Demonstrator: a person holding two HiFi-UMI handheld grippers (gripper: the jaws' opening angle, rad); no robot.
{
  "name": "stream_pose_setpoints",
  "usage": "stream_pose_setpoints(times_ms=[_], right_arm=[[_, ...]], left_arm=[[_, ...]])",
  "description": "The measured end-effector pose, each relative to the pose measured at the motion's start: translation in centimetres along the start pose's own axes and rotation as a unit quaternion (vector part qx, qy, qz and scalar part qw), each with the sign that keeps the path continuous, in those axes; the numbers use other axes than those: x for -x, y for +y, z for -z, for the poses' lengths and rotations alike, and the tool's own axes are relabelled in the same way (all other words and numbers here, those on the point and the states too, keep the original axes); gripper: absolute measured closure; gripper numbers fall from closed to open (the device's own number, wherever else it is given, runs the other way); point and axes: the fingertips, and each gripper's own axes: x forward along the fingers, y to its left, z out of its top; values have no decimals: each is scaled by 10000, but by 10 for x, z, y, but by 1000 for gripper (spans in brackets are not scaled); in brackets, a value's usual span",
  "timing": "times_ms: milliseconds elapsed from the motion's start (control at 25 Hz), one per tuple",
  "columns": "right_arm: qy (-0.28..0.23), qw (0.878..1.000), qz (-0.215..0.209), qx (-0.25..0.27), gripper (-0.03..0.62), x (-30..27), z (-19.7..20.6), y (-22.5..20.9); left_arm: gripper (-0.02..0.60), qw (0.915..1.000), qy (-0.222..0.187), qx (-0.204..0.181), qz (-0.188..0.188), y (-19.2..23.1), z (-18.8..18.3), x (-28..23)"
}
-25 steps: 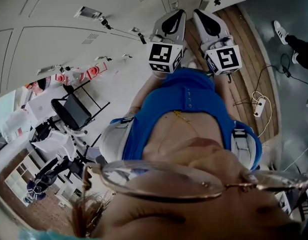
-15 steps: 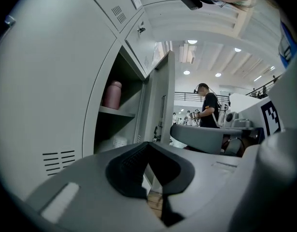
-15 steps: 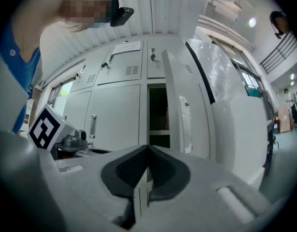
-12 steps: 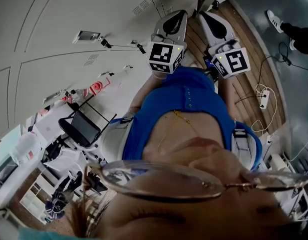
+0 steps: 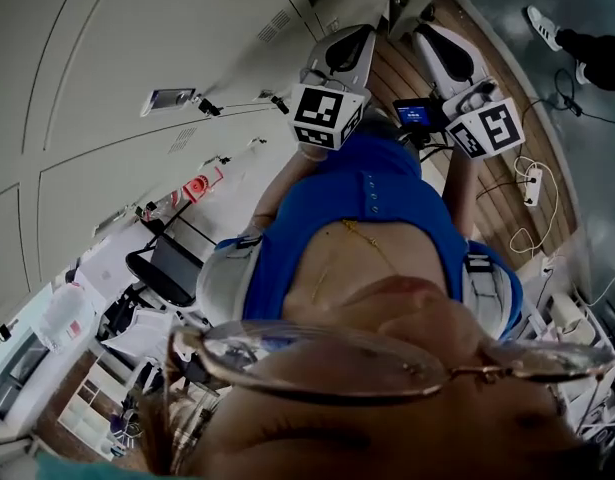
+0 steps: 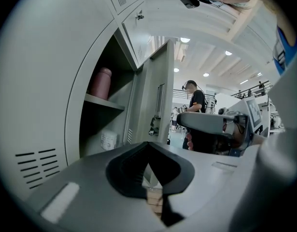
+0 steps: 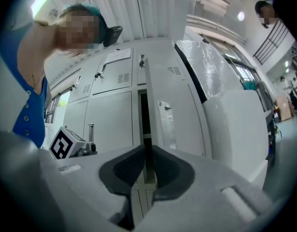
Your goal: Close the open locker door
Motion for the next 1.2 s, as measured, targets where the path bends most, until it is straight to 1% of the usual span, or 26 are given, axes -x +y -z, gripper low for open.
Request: stream_pose_setpoints(times_ms=[40, 80, 360, 560, 760, 920, 1200], right_arm=[[22, 10000, -88, 36, 538, -1, -1, 0], [39, 9998, -176, 73, 531, -2, -2, -1], [78, 9972, -742, -26, 505, -7, -20, -12], [50, 9941, -1084, -76, 483, -13, -26, -14], [-26, 9920, -1258, -86, 464, -16, -29, -17], [-88, 9899, -1407, -113, 461, -21, -31, -17], [-56, 9886, -1499, -79, 461, -28, -28, -20]], left_arm=[[581, 10000, 7, 3, -18, 1, -1, -1], [581, 10000, 11, 15, -55, 3, -1, -2], [581, 9983, 10, 282, -511, 14, -10, -7], [581, 9968, -68, 325, -731, 13, -16, -10], [581, 9956, -56, 359, -858, 12, -13, -10], [581, 9947, -99, 350, -959, 16, -15, -7], [581, 9937, -126, 370, -1047, 20, -17, -7]])
